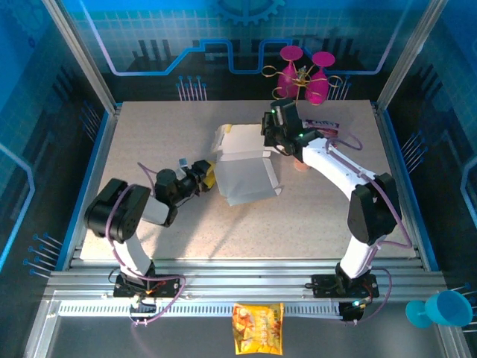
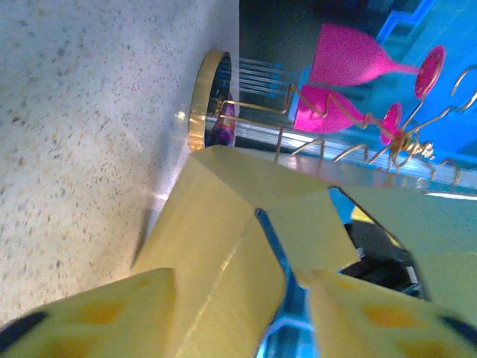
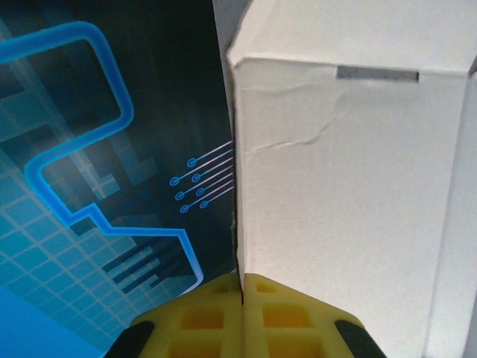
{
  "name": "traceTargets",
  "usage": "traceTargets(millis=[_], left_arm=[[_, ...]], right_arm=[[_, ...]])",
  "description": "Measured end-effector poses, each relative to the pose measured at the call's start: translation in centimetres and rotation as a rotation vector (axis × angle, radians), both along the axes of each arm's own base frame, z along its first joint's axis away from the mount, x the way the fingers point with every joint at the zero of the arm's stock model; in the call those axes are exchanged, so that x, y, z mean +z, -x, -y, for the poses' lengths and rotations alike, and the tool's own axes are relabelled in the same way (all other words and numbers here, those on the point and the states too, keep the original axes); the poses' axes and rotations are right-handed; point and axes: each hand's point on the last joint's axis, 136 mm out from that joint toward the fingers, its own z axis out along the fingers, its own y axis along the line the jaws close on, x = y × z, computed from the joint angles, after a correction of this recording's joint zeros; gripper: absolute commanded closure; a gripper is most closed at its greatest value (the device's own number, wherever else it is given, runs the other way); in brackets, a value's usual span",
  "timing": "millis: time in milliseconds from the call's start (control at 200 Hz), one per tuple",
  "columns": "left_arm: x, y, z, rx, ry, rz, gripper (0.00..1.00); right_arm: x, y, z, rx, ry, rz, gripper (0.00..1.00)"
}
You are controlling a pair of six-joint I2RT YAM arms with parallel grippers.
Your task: Fold the paper box
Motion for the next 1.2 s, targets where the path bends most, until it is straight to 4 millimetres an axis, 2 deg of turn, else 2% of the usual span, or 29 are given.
traceTargets(millis=[180,305,445,580,685,805,931,1031,1196], left_arm=[[1.3,2.7,-1.3,-0.008,-0.06,-0.007,0.38],[2.9,4.3,-2.2,-0.018,-0.125,0.01,0.41],[4.2,5.4,-5.2,0.037,-0.224,0.005,0.44],[5.2,4.9,-8.2,0.093,-0.311,-0.015,0.48],[4.7,4.5,-8.7,0.073,-0.37,-0.045,0.5],[2.9,4.6,-8.6,0.034,-0.419,-0.09,0.51],[1.3,4.7,-8.5,-0.002,-0.444,-0.132,0.54],[1.1,4.7,-8.4,-0.028,-0.469,-0.127,0.57],[1.5,4.6,-8.1,-0.086,-0.532,-0.073,0.68]], right_arm=[[-0.1,0.2,-0.7,0.013,0.032,0.03,1.0],[0.0,0.0,-1.3,0.027,0.066,0.087,1.0],[-1.5,0.7,-2.1,0.057,0.118,0.12,1.0],[-2.3,1.3,-3.6,0.101,0.153,0.185,1.0],[-3.3,1.7,-5.0,0.138,0.16,0.239,1.0],[-5.2,2.2,-6.0,0.173,0.181,0.259,1.0],[-5.9,2.5,-6.6,0.192,0.178,0.301,1.0],[-6.4,2.7,-6.6,0.2,0.178,0.315,1.0],[-7.0,3.1,-6.6,0.22,0.174,0.323,1.0]])
